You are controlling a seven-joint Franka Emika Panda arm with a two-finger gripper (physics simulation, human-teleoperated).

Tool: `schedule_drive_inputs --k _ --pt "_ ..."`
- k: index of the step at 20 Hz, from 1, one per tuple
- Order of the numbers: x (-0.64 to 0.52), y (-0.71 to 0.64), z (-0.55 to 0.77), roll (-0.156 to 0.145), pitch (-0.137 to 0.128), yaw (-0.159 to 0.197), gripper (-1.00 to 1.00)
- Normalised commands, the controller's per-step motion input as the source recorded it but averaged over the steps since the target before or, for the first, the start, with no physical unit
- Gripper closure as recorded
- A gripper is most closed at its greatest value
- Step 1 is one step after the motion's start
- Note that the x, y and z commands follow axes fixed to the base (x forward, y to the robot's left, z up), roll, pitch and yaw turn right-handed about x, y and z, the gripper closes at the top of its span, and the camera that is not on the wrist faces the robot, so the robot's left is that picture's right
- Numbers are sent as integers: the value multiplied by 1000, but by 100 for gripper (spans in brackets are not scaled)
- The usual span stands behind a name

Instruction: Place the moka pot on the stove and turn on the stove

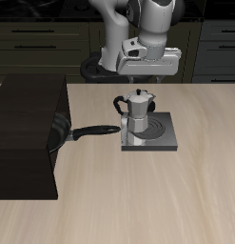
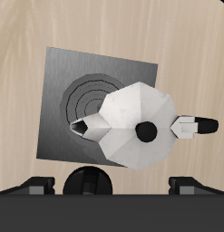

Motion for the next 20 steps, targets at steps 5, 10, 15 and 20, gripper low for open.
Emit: schedule_drive_inputs --k 5,10,15,20 --pt "-70 -40 19 6 -1 1 -100" --pt "-100 -32 -4 -3 2 -7 -100" --pt "-158 -122 4 -8 4 -25 -100" --pt "-191 -201 46 -31 -4 -20 -100"
